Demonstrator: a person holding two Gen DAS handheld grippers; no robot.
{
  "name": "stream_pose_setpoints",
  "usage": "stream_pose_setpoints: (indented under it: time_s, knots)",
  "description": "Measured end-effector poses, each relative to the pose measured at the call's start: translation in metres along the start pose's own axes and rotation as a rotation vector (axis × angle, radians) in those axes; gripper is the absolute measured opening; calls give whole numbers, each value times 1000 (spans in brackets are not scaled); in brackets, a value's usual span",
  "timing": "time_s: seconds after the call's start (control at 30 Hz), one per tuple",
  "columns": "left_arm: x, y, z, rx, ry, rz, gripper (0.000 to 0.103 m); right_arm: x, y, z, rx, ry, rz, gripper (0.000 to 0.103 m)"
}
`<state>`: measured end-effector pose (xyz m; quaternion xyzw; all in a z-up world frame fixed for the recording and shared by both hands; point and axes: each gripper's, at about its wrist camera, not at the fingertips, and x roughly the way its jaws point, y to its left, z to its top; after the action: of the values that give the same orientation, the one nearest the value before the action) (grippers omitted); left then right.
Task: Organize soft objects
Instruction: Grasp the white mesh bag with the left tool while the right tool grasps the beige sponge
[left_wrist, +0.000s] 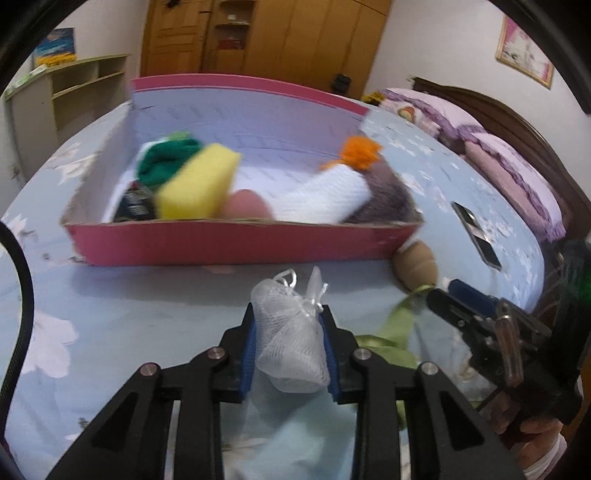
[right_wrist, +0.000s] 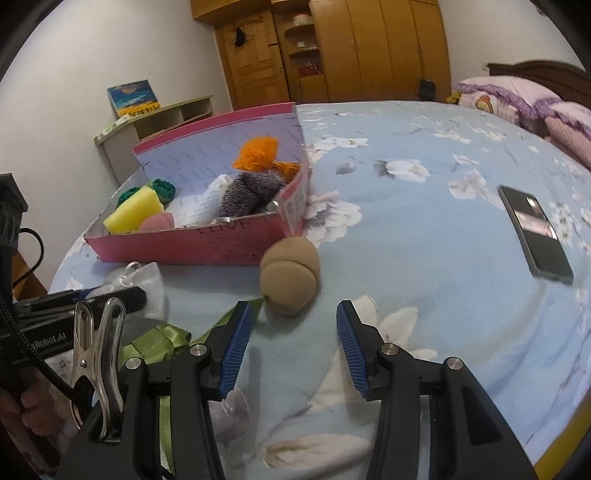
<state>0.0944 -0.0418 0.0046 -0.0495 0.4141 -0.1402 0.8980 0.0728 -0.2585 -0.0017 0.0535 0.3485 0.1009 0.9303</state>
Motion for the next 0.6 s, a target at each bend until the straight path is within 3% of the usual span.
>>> stream_pose_setpoints:
  time_s: [0.2,0.6]
  knots:
    - [8,23,-6,-76,25,0,31,16,9,10,-36,28,-14,49]
    - [13,25,-6,-84,26,-22,32,27,3,20,7,68,21,49]
